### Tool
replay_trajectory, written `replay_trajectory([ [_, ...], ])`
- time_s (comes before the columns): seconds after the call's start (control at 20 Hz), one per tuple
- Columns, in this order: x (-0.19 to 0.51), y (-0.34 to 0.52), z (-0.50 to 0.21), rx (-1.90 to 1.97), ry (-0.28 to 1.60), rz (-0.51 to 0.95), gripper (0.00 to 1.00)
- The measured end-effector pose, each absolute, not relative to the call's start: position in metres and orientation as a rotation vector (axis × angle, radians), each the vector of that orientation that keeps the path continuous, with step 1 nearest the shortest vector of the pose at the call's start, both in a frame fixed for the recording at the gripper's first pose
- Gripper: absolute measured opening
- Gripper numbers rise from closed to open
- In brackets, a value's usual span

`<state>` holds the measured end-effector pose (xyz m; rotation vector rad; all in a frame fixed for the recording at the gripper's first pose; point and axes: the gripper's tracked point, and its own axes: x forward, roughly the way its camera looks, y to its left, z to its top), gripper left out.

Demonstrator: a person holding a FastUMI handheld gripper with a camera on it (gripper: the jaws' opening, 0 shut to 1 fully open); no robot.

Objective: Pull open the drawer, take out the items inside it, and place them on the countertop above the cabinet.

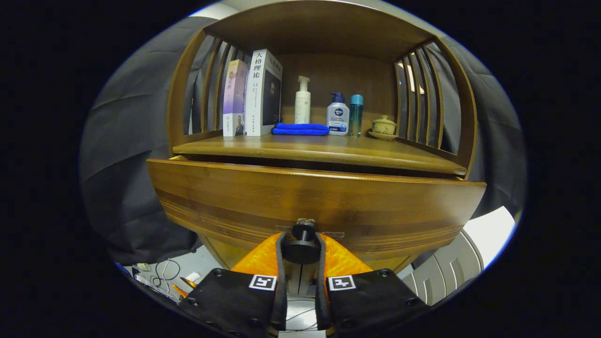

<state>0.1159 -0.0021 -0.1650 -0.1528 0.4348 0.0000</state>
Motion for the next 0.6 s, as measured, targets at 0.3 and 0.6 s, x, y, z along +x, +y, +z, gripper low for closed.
replay_trajectory([
  [0.3,0.076,0.003,-0.164,-0.176,0.434,0.03,0.26],
  [0.6,0.044,0.005,-0.166,-0.205,0.432,0.061,0.26],
])
